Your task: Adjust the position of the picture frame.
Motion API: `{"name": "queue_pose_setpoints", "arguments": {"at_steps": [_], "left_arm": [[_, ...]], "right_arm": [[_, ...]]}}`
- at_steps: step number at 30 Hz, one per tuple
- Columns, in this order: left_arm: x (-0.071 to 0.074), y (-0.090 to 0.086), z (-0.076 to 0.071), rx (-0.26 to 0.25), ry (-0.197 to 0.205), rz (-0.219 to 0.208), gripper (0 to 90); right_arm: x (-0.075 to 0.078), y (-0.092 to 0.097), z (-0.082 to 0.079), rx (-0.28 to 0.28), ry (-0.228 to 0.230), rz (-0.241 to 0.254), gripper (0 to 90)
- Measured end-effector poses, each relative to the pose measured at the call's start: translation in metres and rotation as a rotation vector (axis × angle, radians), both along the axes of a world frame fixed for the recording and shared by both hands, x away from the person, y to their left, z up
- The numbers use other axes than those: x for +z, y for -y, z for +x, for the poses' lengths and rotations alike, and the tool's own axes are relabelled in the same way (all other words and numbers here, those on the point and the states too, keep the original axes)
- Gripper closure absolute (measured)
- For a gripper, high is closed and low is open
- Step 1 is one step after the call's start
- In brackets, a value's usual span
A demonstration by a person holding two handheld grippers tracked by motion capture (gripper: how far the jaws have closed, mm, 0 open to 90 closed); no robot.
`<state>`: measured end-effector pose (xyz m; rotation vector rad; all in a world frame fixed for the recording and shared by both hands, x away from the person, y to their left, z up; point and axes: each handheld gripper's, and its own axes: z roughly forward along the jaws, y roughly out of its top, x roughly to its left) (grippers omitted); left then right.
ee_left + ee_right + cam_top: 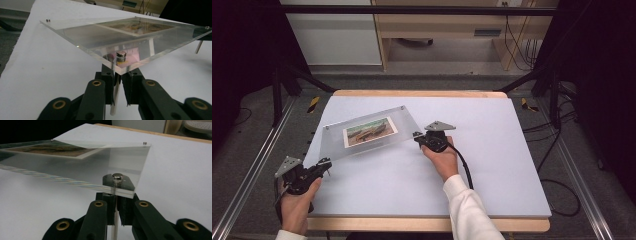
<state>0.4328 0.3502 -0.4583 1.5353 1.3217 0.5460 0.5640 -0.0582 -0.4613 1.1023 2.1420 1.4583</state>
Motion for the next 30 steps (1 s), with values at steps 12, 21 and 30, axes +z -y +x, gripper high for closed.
{"name": "queue_pose_setpoints", "arguments": {"at_steps": [12,21,30], "left_arm": [[0.016,0.003,-0.005,-0.011,0.095,0.042,84.3],[0.029,0.013,-0.003,-0.04,0.132,0.055,83.4],[0.041,0.046,0.018,-0.128,0.172,0.079,82.9]], "right_arm": [[0.016,0.002,-0.003,-0.011,0.037,0.006,85.3],[0.032,0.02,-0.017,-0.028,0.049,0.018,85.0],[0.041,0.057,-0.031,-0.099,0.059,0.017,84.7]]}}
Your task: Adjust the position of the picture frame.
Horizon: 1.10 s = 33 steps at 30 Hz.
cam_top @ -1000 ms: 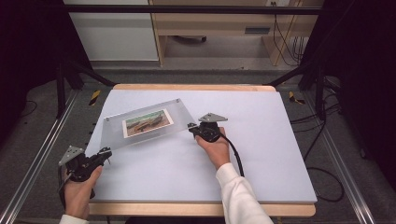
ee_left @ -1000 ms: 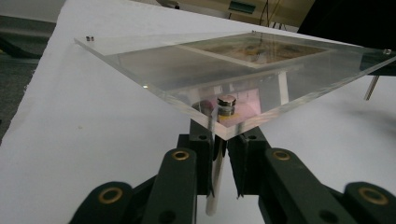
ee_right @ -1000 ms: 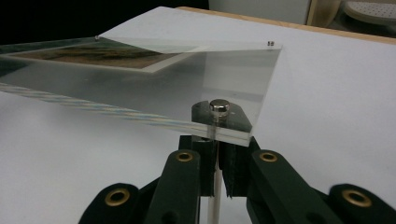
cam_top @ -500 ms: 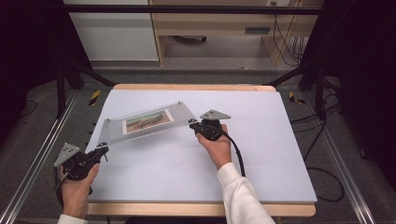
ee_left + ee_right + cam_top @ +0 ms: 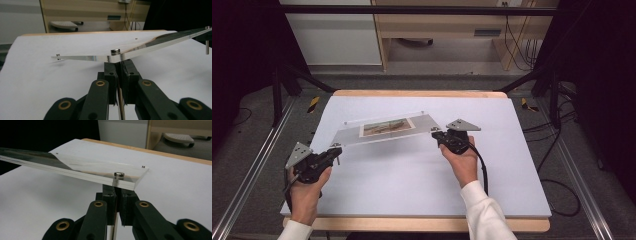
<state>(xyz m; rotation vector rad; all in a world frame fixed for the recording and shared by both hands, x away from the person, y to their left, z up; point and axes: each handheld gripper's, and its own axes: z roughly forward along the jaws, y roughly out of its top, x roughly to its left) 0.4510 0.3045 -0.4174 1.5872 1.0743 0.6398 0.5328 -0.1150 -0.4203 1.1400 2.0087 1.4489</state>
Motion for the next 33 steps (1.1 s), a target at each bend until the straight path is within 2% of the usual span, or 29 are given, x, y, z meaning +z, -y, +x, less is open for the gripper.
{"name": "queue_pose_setpoints", "arguments": {"at_steps": [4,5,7,10,11,14,18,23,33], "left_arm": [[0.005,0.016,0.01,-0.032,0.013,-0.006,82.9],[0.005,0.016,0.01,-0.032,0.013,-0.006,82.9],[0.008,0.028,0.018,-0.055,0.022,-0.003,82.8],[0.01,0.041,0.026,-0.086,0.033,0.015,82.5],[0.01,0.041,0.026,-0.086,0.033,0.015,82.4],[0.011,0.057,0.037,-0.119,0.041,0.033,82.3],[0.01,0.07,0.044,-0.142,0.045,0.046,82.2],[0.007,0.076,0.046,-0.148,0.042,0.041,82.1],[-0.006,0.078,0.047,-0.15,0.021,0.038,82.2]], "right_arm": [[0.006,0.019,-0.006,-0.031,0.008,0.001,84.6],[0.006,0.019,-0.006,-0.031,0.008,0.001,84.6],[0.011,0.033,-0.012,-0.052,0.013,0.003,84.5],[0.014,0.047,-0.016,-0.082,0.017,0.004,84.5],[0.014,0.047,-0.016,-0.082,0.017,0.004,84.5],[0.014,0.065,-0.023,-0.123,0.018,0.002,84.4],[0.011,0.078,-0.027,-0.149,0.013,0.005,84.3],[0.008,0.087,-0.031,-0.163,0.014,0.003,84.2],[-0.001,0.089,-0.037,-0.163,0.0,0.0,84.1]]}}
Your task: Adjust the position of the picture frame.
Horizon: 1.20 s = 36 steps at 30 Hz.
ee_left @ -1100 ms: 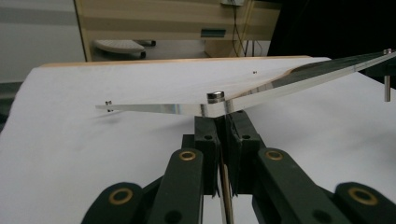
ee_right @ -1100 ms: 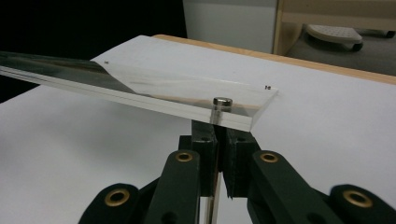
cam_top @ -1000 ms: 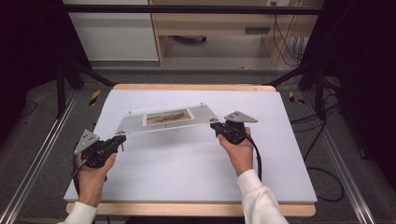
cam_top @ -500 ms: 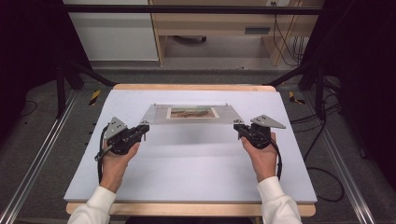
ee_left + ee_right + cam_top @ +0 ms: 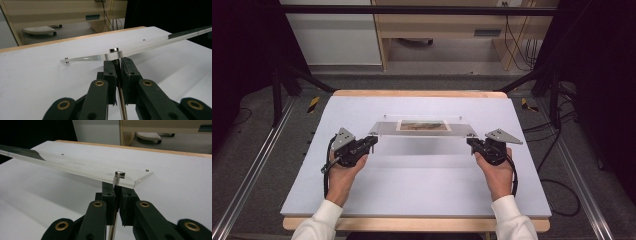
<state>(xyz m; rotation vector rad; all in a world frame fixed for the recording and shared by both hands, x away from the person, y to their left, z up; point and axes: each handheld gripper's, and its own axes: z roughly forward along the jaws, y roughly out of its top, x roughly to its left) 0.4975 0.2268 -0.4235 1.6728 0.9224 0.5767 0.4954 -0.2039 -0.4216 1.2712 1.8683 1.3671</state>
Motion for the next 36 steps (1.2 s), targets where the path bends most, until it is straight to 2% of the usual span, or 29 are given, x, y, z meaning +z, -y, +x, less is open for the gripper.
{"name": "queue_pose_setpoints", "arguments": {"at_steps": [12,18,21,23,36], "left_arm": [[-0.009,0.001,-0.009,0.0,-0.058,0.019,82.6],[-0.017,0.001,-0.014,-0.009,-0.123,0.029,83.3],[-0.022,0.002,-0.017,-0.009,-0.143,0.052,83.6],[-0.025,0.002,-0.017,-0.011,-0.155,0.047,83.9],[-0.041,0.003,-0.022,-0.021,-0.209,0.103,84.3]], "right_arm": [[-0.008,0.001,-0.007,0.016,-0.031,-0.019,84.5],[-0.016,0.001,-0.012,0.024,-0.062,-0.036,84.7],[-0.022,0.001,-0.014,0.022,-0.095,-0.041,85.0],[-0.026,0.001,-0.015,0.025,-0.11,-0.04,85.1],[-0.046,0.001,-0.022,0.033,-0.161,-0.044,84.9]]}}
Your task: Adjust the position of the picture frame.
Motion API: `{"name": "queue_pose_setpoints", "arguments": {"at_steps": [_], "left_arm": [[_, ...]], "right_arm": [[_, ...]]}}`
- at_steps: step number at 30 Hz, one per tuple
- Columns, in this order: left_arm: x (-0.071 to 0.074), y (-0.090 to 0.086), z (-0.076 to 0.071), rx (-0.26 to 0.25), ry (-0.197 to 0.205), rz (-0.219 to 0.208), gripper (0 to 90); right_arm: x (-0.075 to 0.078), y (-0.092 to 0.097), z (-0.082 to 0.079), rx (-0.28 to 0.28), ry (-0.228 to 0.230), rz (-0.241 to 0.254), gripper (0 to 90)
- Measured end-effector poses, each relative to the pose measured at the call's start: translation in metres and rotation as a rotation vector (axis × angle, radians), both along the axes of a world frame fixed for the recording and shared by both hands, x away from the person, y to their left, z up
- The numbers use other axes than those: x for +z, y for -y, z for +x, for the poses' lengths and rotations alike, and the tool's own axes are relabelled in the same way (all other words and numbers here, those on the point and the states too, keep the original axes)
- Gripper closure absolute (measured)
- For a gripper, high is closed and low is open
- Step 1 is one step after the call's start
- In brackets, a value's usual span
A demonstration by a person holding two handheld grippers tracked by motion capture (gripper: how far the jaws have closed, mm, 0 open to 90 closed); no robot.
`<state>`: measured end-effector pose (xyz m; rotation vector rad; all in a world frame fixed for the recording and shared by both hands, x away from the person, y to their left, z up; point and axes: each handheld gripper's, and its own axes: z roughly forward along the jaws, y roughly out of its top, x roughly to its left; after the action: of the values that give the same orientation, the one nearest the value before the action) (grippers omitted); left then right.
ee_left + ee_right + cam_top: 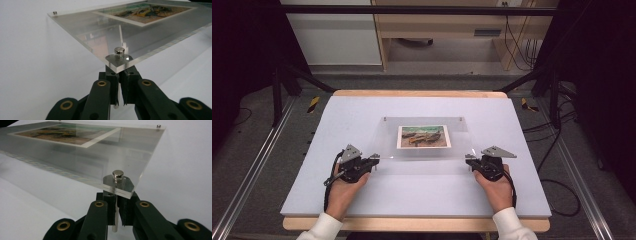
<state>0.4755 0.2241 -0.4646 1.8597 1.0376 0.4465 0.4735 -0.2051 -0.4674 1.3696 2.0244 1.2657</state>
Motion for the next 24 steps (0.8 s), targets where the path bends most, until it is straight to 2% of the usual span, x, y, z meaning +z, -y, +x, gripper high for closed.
{"name": "queue_pose_setpoints", "arguments": {"at_steps": [5,11,13,14,15,16,17,18,19,20,22,24], "left_arm": [[-0.004,0.001,-0.001,-0.005,-0.028,0.023,84.2],[-0.005,0.002,-0.001,-0.016,-0.032,0.044,83.9],[-0.003,0.001,-0.002,-0.032,-0.032,0.058,81.2],[-0.003,0.001,-0.002,-0.032,-0.032,0.058,76.4],[-0.002,0.0,-0.003,-0.047,-0.038,0.063,76.4],[-0.001,0.0,-0.005,-0.054,-0.036,0.068,70.7],[0.002,-0.003,-0.008,-0.06,-0.034,0.074,59.4],[0.002,-0.003,-0.008,-0.06,-0.034,0.074,54.0],[0.005,-0.006,-0.011,-0.067,-0.041,0.061,47.7],[0.006,-0.008,-0.011,-0.077,-0.048,0.048,42.7],[0.008,-0.01,-0.012,-0.098,-0.059,0.042,33.8],[0.008,-0.011,-0.013,-0.094,-0.061,0.034,26.1]], "right_arm": [[-0.005,0.001,0.0,0.007,-0.021,-0.009,84.4],[-0.007,0.002,-0.001,0.012,-0.034,-0.006,83.2],[-0.007,0.004,-0.003,0.027,-0.048,-0.007,75.9],[-0.007,0.005,-0.005,0.038,-0.06,-0.006,69.7],[-0.007,0.005,-0.005,0.038,-0.06,-0.006,69.7],[-0.007,0.006,-0.008,0.046,-0.071,-0.011,64.1],[-0.006,0.011,-0.014,0.052,-0.073,-0.013,55.1],[-0.006,0.011,-0.014,0.052,-0.073,-0.013,55.1],[-0.002,0.016,-0.02,0.057,-0.081,0.003,44.1],[-0.001,0.017,-0.022,0.049,-0.086,0.004,38.9],[0.002,0.019,-0.027,0.048,-0.074,-0.007,32.3],[0.003,0.02,-0.029,0.041,-0.072,-0.01,30.2]]}}
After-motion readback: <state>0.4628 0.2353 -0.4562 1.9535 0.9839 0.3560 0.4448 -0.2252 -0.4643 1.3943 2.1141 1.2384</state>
